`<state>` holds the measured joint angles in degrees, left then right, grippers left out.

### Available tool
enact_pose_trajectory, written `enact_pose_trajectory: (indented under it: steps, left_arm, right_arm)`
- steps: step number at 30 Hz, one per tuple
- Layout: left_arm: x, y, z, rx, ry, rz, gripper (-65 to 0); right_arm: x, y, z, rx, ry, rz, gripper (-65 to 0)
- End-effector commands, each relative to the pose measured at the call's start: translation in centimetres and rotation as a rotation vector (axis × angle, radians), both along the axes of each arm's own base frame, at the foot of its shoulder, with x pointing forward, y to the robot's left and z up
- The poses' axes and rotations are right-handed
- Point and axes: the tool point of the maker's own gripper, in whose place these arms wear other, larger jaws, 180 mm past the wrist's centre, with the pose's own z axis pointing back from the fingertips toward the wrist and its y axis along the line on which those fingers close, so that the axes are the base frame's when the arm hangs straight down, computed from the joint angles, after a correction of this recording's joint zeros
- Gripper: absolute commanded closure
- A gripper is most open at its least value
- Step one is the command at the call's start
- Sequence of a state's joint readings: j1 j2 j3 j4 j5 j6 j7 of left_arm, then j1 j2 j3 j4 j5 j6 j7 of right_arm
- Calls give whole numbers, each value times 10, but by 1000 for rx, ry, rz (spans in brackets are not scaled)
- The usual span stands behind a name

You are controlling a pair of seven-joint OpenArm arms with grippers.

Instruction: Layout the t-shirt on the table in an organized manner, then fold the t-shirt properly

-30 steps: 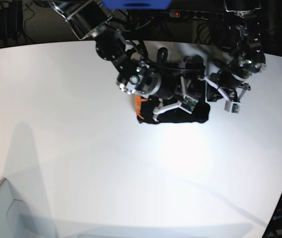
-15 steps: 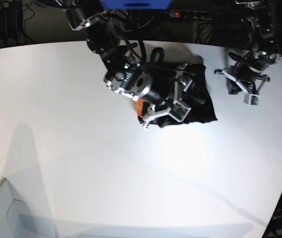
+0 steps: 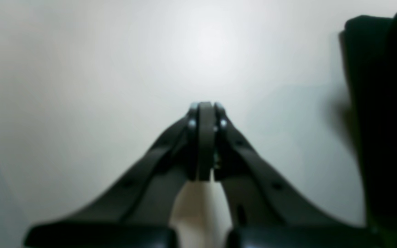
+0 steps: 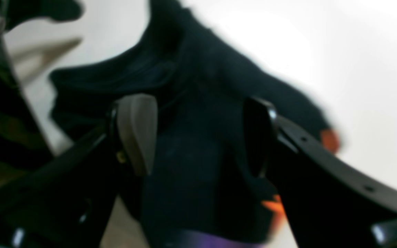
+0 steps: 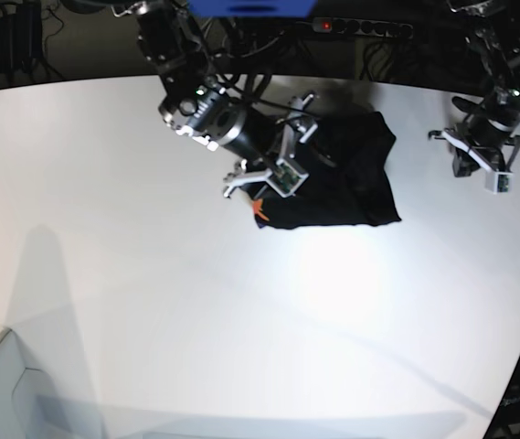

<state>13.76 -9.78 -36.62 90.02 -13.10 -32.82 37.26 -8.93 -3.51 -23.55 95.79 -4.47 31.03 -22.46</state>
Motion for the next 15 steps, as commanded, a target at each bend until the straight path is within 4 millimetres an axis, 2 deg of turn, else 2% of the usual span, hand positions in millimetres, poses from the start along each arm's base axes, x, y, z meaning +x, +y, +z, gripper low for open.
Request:
enact_pose_trajectory:
  steps: [1, 6, 11, 15]
  left_arm:
    - [9, 2, 15, 10, -56, -10, -4]
    - [11, 0, 26, 29, -80, -25, -6]
    - [4, 1, 17, 39, 10, -26, -6]
    - [1, 1, 15, 40, 27, -28, -6]
  right_arm:
    - [4, 15, 19, 80, -43, 15, -399]
    - [-11, 38, -3, 121, 6, 68, -399]
    - [-6, 60, -25, 166, 54, 88, -403]
    - [2, 64, -47, 150, 95, 96, -403]
